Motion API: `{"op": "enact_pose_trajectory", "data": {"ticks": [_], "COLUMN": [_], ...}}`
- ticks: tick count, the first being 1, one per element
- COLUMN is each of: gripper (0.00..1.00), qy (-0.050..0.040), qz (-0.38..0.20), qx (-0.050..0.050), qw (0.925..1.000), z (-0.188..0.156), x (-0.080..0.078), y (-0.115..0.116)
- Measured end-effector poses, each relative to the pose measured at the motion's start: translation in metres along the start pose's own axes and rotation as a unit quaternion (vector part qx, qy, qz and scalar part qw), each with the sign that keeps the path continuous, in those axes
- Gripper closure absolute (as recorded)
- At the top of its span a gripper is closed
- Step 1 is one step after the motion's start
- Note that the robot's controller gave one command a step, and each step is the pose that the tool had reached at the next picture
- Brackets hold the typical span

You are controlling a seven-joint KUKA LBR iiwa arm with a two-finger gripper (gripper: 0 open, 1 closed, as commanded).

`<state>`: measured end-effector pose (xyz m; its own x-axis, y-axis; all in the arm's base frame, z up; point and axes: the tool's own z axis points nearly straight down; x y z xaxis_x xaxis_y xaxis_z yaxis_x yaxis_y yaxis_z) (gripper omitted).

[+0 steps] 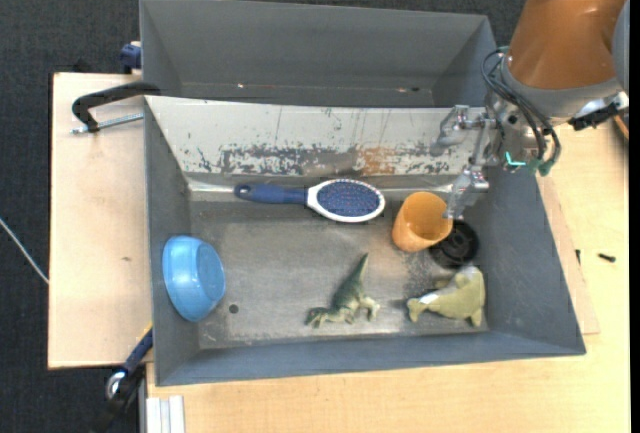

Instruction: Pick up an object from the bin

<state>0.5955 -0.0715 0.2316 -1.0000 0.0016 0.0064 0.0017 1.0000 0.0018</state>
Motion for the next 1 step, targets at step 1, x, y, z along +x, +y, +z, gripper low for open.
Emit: {"op": "enact_pose_trajectory", "data": {"ticks": [1], "gripper": [0.0], "qy": [-0.01], "qz": [-0.042], "qx": [0.002], "qw": [0.9991], "z": [0.1186], "x": [0.0124], "y": [-0.0014]}}
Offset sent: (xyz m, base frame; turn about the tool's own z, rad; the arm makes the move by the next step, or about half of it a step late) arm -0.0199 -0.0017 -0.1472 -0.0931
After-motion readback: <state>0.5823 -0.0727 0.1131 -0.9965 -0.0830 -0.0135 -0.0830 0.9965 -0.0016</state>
